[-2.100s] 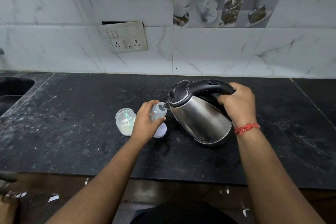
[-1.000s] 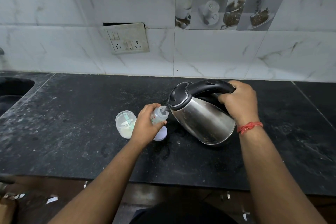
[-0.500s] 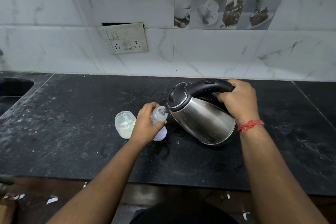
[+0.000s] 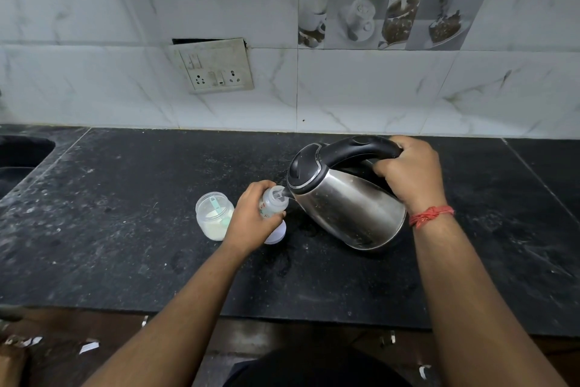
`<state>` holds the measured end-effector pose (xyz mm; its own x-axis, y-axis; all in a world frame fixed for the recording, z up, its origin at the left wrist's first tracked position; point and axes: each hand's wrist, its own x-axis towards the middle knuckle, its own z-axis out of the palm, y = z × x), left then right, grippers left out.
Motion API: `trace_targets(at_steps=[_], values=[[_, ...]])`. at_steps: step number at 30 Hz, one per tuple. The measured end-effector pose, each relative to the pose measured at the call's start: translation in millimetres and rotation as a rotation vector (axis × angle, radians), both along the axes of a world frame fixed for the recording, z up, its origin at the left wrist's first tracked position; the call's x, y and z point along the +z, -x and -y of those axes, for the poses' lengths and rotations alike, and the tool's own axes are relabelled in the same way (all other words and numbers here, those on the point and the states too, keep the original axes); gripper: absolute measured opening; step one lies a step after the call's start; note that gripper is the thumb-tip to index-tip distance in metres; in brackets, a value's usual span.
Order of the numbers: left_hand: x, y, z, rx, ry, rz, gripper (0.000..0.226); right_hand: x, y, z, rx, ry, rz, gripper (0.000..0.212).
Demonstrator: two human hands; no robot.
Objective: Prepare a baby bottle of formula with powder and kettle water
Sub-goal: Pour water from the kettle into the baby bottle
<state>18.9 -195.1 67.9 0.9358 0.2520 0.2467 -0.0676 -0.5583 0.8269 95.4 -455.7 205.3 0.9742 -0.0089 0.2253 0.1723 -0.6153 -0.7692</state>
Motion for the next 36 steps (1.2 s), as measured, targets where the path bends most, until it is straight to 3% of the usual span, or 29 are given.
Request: trace_targets(at_steps=[24,32,36], values=[[-0.3,-10.1,-0.3,0.002,0.04,-0.021,0.051,-6.1,-17.4,-1.6,0.019,-0.059,0.005,0.007],[4.5,-18.9,-0.5,0.003,0.148,-0.019,0.049,-30.4,-34.0,1.2,0.032,-0.423,-0.115,0.028],[8.0,-24.5,0.1,0.019,0.206,-0.025,0.049,-44.0,-39.9,-3.5,-0.006,-0.647,-0.159,0.02]])
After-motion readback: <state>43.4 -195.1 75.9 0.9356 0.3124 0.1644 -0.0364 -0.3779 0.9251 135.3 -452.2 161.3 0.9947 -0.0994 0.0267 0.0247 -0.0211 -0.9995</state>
